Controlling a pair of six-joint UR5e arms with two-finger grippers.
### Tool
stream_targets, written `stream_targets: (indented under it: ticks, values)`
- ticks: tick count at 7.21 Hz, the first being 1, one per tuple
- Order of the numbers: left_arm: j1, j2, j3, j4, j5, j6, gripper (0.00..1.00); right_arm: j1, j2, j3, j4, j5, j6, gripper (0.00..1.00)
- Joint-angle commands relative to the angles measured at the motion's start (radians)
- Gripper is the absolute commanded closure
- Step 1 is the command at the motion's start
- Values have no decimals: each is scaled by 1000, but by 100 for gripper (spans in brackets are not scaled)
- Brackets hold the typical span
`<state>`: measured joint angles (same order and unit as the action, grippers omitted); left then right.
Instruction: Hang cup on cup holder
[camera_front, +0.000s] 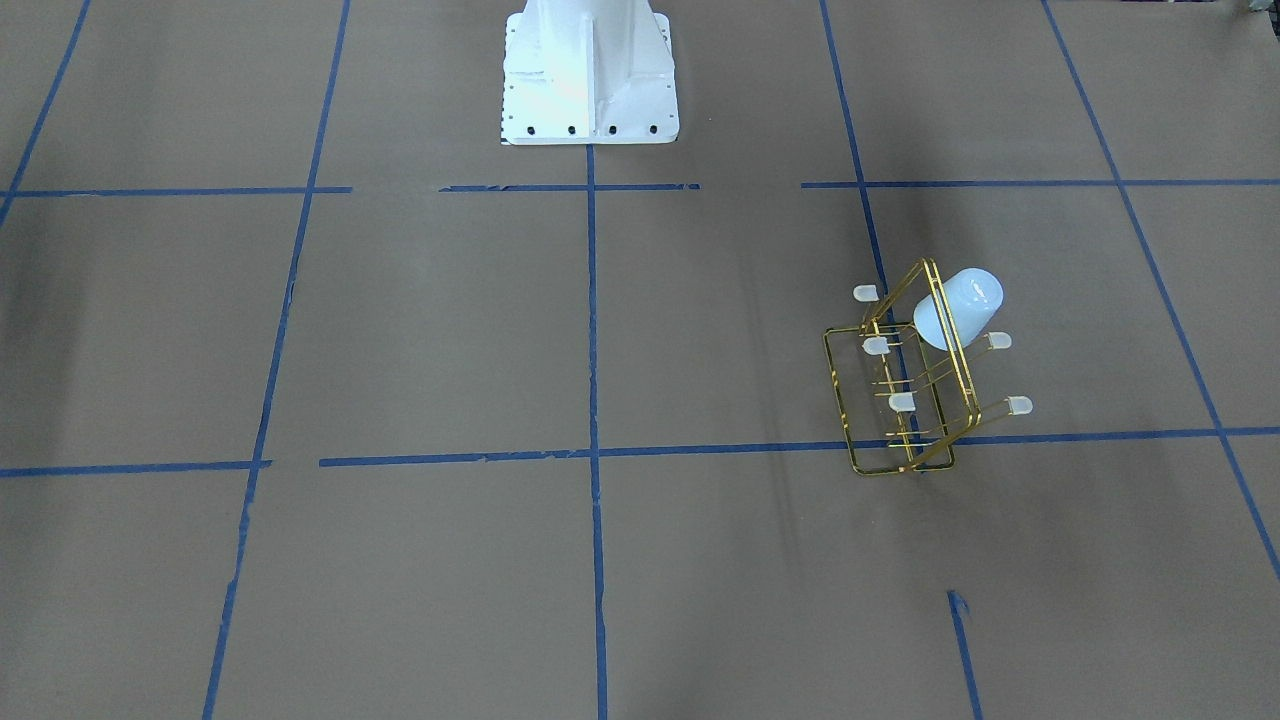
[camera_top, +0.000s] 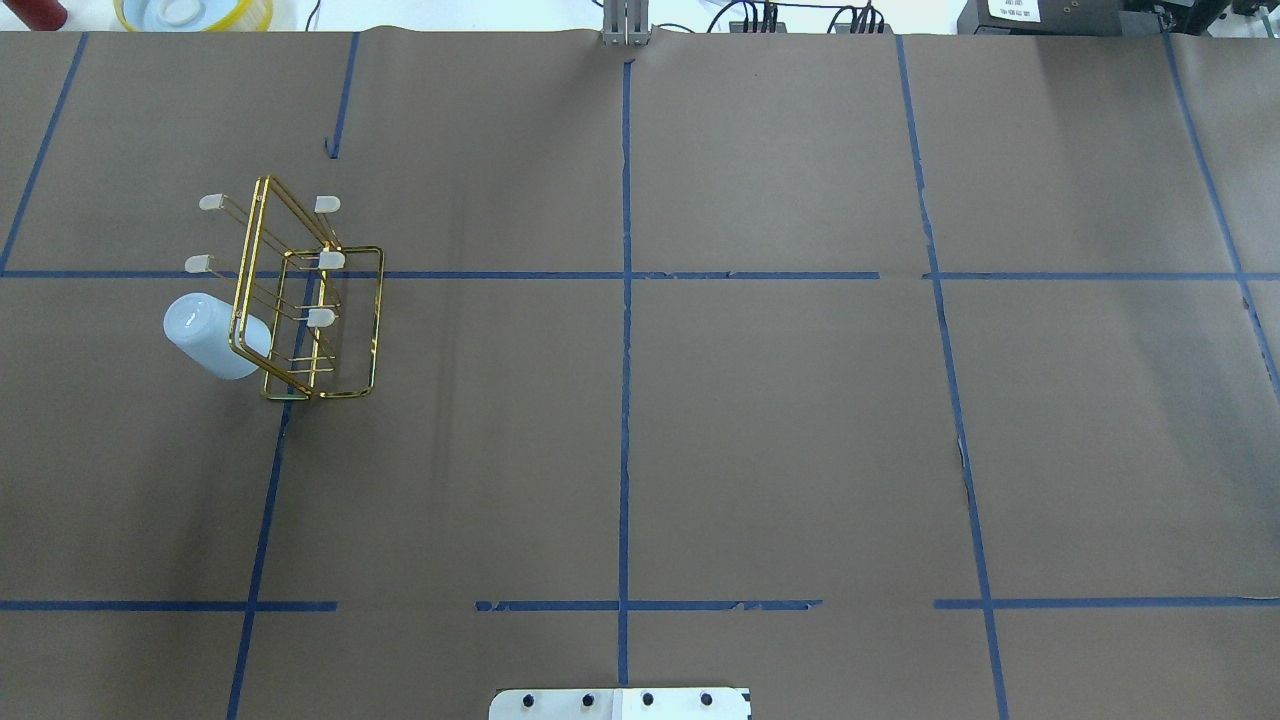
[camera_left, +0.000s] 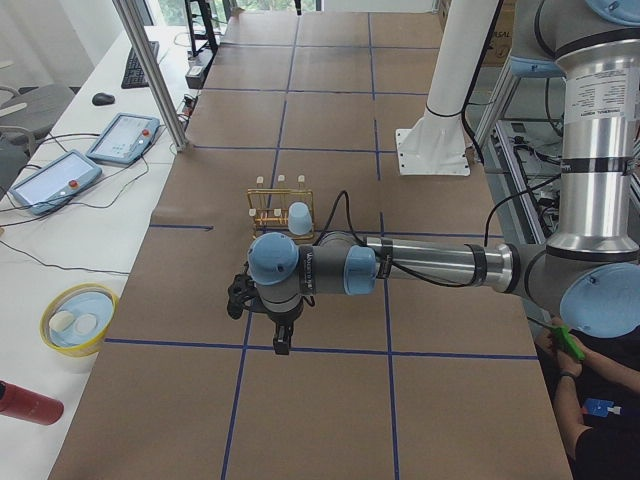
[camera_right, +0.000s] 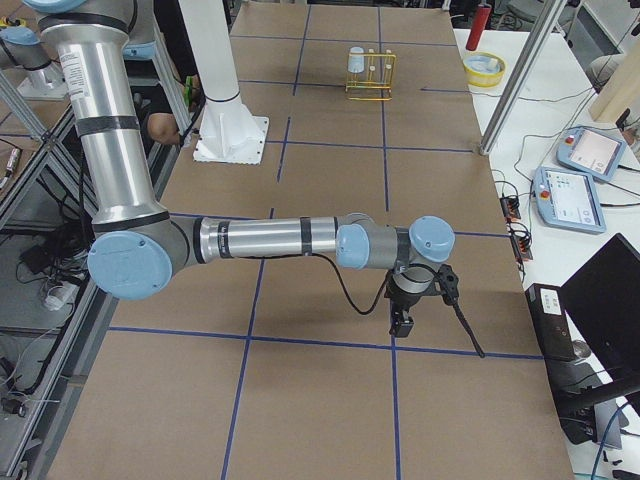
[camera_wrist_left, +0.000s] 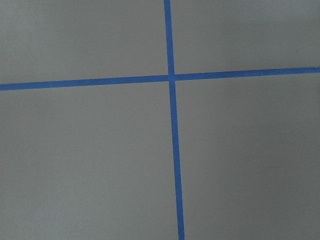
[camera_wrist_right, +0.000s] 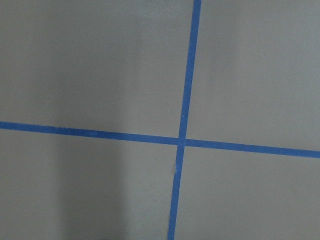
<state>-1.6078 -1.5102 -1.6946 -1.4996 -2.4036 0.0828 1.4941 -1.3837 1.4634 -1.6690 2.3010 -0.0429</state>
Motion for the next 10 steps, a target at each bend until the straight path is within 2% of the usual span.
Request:
stream_targets:
  ticks: [1,10]
  values:
    - [-21,-8,1,4,1,0,0,0,0,0,0,0,0,0]
    - [-23,-31,1,-4,4,5,0,0,0,0,0,0,0,0]
